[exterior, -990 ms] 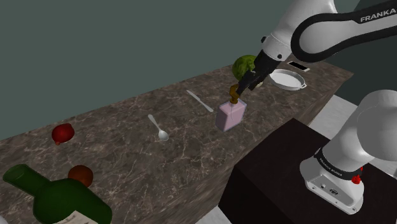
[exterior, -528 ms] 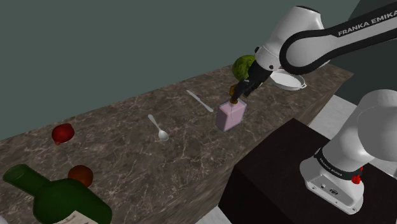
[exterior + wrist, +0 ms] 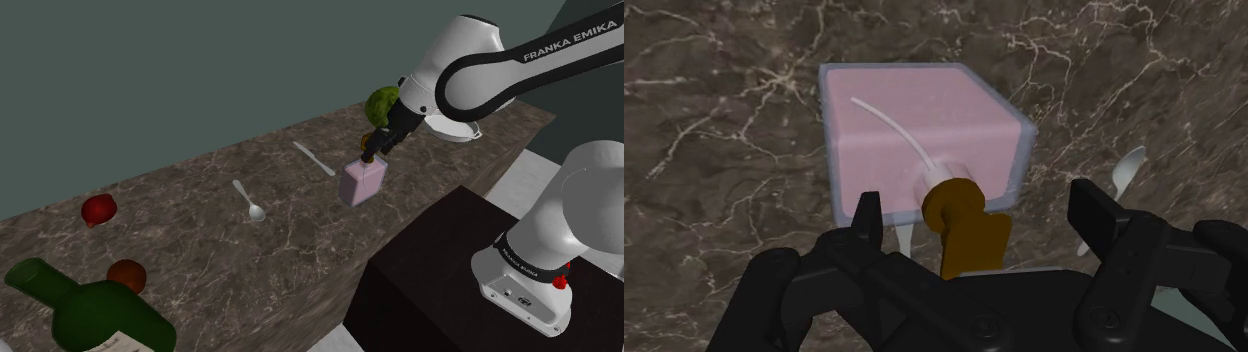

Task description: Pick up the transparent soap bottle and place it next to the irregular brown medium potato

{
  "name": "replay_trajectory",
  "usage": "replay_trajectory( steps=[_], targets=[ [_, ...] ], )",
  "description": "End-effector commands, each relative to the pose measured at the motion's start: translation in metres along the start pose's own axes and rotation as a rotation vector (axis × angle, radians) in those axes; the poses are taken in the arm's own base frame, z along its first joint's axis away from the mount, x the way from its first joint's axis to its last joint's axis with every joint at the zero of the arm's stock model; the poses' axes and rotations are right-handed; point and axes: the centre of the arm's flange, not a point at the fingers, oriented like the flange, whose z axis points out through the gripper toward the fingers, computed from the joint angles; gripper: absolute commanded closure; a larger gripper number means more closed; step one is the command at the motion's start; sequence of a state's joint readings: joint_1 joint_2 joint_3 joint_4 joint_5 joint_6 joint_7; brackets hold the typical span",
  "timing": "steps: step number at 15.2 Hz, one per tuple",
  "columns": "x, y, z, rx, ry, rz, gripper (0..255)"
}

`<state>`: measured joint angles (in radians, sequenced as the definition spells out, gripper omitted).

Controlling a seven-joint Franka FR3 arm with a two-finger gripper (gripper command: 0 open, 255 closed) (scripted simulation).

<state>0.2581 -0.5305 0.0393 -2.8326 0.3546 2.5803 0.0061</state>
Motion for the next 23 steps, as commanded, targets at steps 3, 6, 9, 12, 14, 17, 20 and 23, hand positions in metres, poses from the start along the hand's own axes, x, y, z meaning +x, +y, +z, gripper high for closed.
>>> replay_trajectory(
  steps=[3,6,9,12,14,17,20,23],
  targets=[
    [0.000,0.000,0.000,0.000,0.000,0.000,255],
    [0.000,0.000,0.000,0.000,0.000,0.000,255],
    [0.000,0.000,0.000,0.000,0.000,0.000,255],
    [0.003,-0.003,-0.010,0.000,0.000,0.000,255],
    [0.005,-0.005,-0.020,0.000,0.000,0.000,255],
    [0.009,-0.009,-0.035,0.000,0.000,0.000,255],
    [0.013,-0.013,-0.050,0.000,0.000,0.000,255],
    [0.016,-0.017,-0.065,0.000,0.000,0.000,255]
  ],
)
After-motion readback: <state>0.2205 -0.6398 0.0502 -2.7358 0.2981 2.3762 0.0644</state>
